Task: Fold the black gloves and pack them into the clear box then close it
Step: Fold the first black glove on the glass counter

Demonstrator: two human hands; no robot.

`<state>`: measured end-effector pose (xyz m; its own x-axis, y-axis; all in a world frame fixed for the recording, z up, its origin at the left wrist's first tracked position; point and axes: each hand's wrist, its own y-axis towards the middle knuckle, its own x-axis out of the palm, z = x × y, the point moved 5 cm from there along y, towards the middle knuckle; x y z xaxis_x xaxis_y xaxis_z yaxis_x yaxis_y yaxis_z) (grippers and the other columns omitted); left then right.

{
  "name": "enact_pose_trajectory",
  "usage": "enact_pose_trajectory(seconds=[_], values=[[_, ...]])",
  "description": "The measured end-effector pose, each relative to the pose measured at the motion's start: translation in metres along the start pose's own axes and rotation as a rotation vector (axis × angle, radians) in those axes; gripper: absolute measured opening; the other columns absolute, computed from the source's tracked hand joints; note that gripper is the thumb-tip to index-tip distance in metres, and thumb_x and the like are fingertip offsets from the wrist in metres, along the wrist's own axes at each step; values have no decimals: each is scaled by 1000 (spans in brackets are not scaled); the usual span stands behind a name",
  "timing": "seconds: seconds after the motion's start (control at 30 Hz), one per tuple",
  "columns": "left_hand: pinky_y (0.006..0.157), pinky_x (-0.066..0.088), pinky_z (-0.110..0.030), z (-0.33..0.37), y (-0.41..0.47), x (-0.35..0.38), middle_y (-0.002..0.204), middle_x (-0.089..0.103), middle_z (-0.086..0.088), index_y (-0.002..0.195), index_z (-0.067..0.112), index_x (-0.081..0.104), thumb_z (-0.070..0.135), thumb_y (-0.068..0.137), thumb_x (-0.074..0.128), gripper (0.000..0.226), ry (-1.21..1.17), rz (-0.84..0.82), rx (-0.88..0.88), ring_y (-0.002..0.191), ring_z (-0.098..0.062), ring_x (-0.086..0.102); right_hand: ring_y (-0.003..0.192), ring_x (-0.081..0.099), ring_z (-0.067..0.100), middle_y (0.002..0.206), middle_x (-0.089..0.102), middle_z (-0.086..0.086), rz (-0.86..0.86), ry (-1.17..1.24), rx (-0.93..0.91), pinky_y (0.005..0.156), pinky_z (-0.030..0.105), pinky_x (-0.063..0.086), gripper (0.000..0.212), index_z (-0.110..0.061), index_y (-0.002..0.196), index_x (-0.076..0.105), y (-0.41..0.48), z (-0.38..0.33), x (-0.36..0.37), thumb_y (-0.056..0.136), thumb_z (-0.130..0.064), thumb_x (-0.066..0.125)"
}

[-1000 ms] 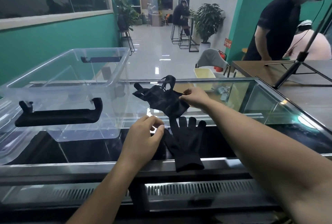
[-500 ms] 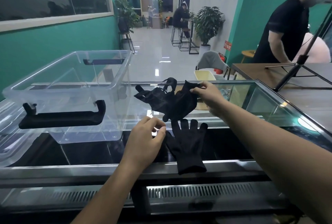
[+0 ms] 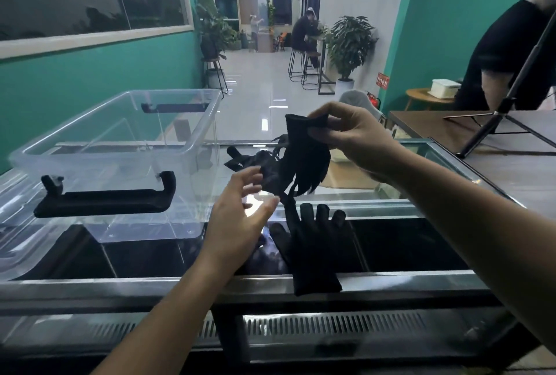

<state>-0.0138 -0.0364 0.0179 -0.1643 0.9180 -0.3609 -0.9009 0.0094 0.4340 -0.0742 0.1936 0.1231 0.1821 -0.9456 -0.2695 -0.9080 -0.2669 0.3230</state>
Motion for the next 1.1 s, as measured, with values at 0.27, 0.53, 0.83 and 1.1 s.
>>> enact_pose_trajectory(seconds=[0.27,0.53,0.83,1.1], values=[[87,59,-22,35,29,16,104,83,7,123,19,75,9,88,87,38,-311,-195,-87,101,-12,79,115,65,55,118,72,32,-63,-19,-76,102,74,49,14,-4,113,70,-18,-22,20,101,0,66],[68,53,-16,31,34,13,79,80,19,94,35,83,11,93,83,24,-126,-262,-13,68,3,66,98,74,43,114,76,26,14,-64,-116,87,62,57,14,-7,113,70,-23,-26,6,100,-2,68],[53,48,-22,58,48,13,68,72,7,105,25,80,18,100,76,9,-244,-283,45,54,-16,61,107,73,46,112,76,27,-51,-137,-131,96,61,59,19,4,117,70,-29,-23,8,98,-1,71],[57,51,-16,75,68,5,68,73,16,106,28,84,19,99,77,14,-131,-147,174,57,0,64,72,64,16,84,67,14,223,-288,-163,66,35,56,24,-10,97,64,-45,-10,-6,93,-25,83]])
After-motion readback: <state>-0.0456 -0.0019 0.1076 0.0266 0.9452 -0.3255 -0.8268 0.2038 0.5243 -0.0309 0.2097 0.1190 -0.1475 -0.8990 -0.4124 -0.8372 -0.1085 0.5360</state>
